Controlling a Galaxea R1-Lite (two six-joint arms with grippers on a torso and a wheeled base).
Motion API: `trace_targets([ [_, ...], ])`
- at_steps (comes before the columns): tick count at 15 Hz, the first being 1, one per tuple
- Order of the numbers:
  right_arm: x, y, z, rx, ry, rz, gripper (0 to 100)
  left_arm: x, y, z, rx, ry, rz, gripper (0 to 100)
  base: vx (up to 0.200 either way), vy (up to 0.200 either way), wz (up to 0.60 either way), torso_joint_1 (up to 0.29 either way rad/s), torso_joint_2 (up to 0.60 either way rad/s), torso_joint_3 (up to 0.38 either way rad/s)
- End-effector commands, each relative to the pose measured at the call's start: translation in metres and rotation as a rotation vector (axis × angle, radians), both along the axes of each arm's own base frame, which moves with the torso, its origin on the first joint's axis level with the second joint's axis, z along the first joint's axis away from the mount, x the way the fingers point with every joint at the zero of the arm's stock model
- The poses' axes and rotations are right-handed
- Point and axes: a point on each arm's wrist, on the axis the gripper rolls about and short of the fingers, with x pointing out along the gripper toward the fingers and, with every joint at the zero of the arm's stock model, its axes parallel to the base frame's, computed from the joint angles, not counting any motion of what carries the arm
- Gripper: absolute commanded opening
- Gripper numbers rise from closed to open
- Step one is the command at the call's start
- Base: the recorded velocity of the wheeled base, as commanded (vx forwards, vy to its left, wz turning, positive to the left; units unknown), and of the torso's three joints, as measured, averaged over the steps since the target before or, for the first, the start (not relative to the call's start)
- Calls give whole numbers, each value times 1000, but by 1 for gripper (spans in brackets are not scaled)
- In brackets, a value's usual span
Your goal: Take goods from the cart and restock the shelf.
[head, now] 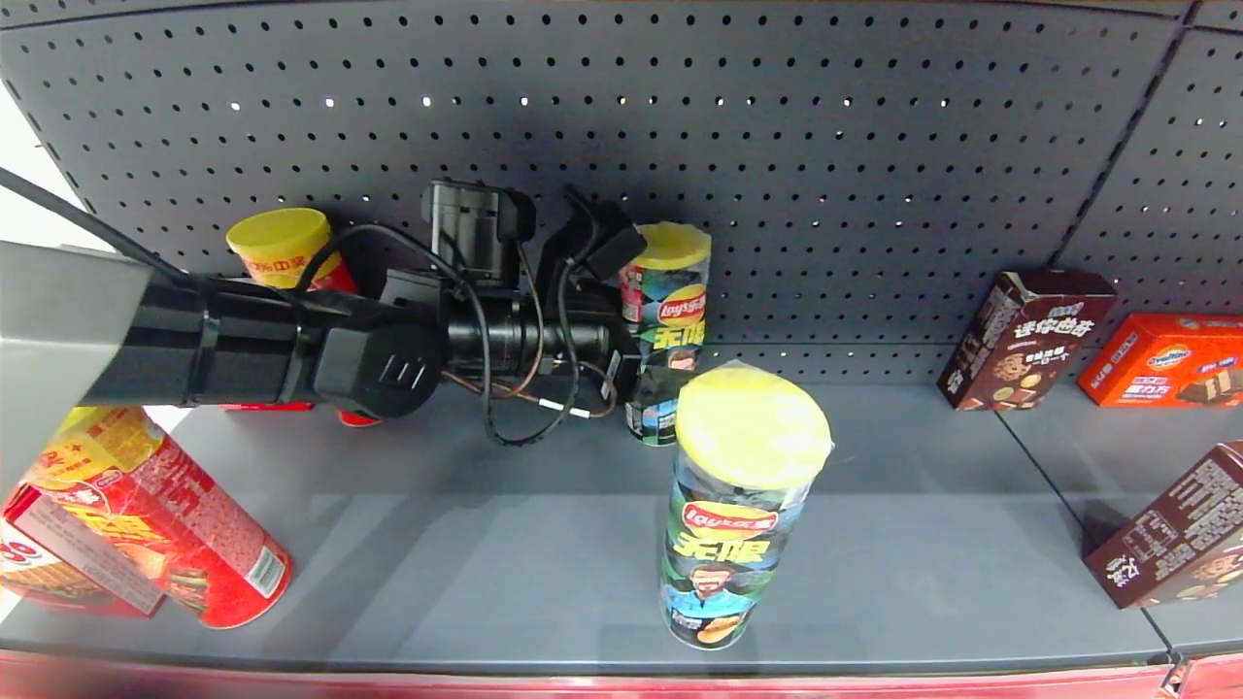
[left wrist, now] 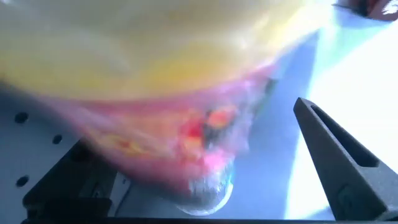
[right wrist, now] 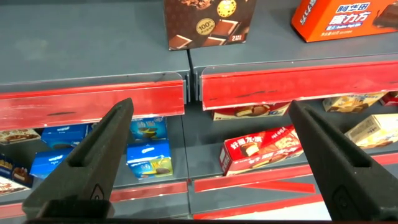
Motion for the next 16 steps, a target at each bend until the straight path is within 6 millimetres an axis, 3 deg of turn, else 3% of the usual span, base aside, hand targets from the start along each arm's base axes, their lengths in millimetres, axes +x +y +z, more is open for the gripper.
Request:
trace_targets([
  [1, 0, 0, 0, 0, 2, 1, 100, -22, 11, 16, -13, -29, 2, 100, 0, 0, 0, 0, 0, 0],
  [5, 0, 0, 0, 0, 2, 1, 100, -45, 24, 10, 6, -30, 64, 100, 0, 0, 0, 0, 0, 0],
  [8, 0, 0, 0, 0, 2, 1, 100, -60, 35, -8, 50, -24, 190, 100, 0, 0, 0, 0, 0, 0],
  [12, 0, 0, 0, 0, 2, 1, 100, -61, 37, -16, 68, -30, 266, 100, 0, 0, 0, 0, 0, 0],
  [16, 0, 0, 0, 0, 2, 1, 100, -46, 33, -12, 71, -58, 365, 100, 0, 0, 0, 0, 0, 0],
])
